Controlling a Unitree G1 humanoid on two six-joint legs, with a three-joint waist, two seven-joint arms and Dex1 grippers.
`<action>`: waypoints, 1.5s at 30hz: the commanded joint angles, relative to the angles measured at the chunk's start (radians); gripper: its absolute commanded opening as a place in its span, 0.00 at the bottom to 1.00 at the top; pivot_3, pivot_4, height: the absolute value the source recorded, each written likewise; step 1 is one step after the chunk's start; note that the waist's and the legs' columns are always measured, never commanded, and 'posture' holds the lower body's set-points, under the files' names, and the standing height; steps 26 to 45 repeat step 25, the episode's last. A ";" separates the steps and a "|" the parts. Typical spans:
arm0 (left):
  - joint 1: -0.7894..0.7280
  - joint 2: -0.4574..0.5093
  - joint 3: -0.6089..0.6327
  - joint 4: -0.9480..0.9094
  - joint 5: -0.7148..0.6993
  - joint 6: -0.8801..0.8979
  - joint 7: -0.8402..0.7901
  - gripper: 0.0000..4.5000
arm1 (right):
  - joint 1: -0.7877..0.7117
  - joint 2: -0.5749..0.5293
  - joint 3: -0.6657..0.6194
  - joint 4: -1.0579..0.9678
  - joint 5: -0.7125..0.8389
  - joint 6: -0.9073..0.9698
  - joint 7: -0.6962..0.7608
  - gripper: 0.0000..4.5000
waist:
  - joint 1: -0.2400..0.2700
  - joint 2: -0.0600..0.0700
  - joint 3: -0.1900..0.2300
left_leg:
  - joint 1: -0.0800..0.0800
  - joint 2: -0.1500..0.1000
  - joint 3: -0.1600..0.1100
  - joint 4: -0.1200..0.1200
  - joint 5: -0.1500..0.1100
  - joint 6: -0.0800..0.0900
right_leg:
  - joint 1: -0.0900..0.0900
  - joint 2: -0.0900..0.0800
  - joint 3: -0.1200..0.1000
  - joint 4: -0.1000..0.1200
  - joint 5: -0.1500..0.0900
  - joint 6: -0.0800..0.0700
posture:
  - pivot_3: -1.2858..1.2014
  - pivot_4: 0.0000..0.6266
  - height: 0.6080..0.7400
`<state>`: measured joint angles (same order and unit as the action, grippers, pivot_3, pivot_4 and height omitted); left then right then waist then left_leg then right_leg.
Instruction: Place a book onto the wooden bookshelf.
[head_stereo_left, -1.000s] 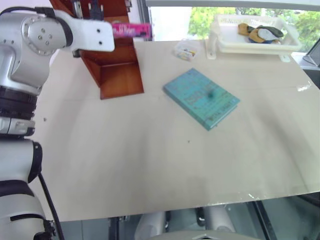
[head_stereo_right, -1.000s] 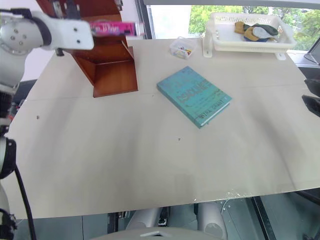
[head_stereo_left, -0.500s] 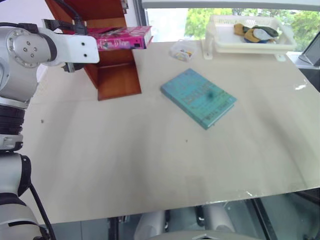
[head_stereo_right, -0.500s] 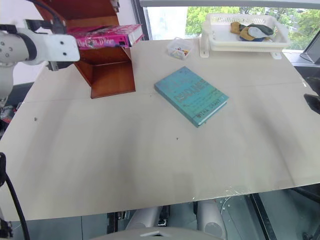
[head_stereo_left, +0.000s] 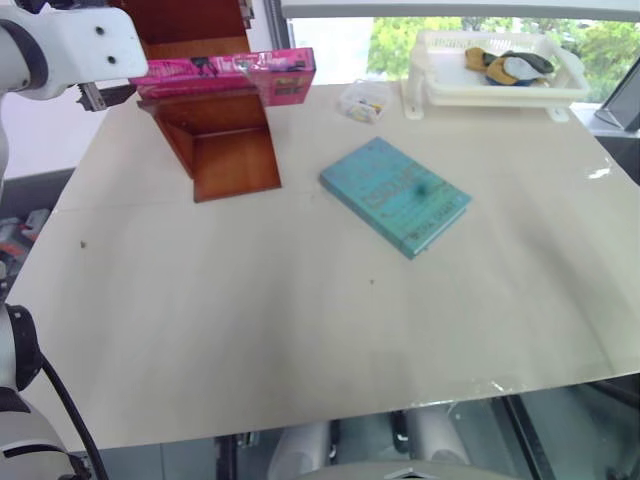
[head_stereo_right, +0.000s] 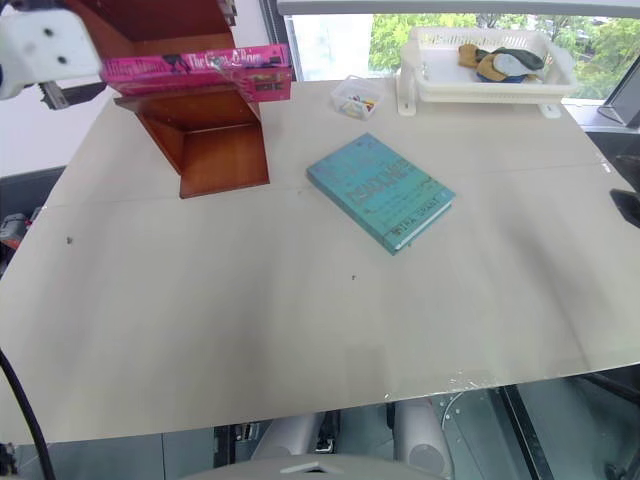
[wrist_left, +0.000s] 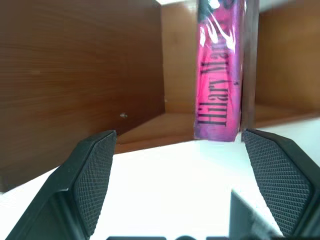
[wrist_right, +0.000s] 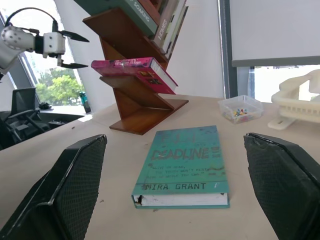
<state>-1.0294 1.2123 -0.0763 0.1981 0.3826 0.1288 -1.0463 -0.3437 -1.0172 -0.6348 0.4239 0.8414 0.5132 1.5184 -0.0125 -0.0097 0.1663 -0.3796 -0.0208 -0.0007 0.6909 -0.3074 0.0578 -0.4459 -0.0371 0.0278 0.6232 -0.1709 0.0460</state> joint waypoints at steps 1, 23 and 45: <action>0.094 0.020 0.163 -0.154 -0.181 0.130 -0.104 0.98 | -0.007 -0.040 -0.019 -0.001 -0.002 -0.003 0.027 1.00 | -0.001 0.000 0.000 | 0.000 0.000 0.000 0.000 0.000 0.000 | 0.000 0.000 0.000 0.000 0.000 0.000 | 0.52 0.24 1.00; 1.241 -0.578 0.489 -0.666 -0.653 0.537 0.095 0.98 | 0.363 0.021 0.166 -0.039 -0.400 -0.384 -0.073 1.00 | 0.006 0.000 -0.003 | 0.033 0.005 0.000 0.006 -0.001 0.000 | 0.033 -0.003 0.000 -0.003 -0.007 0.002 | 0.52 0.24 1.00; 1.241 -0.576 0.478 -0.633 -0.660 0.519 0.108 0.98 | 0.371 0.020 0.166 -0.018 -0.408 -0.406 -0.073 1.00 | 0.003 0.001 -0.003 | 0.033 0.005 0.000 0.006 -0.001 0.000 | 0.033 -0.003 0.000 -0.003 -0.007 0.001 | 0.52 0.24 1.00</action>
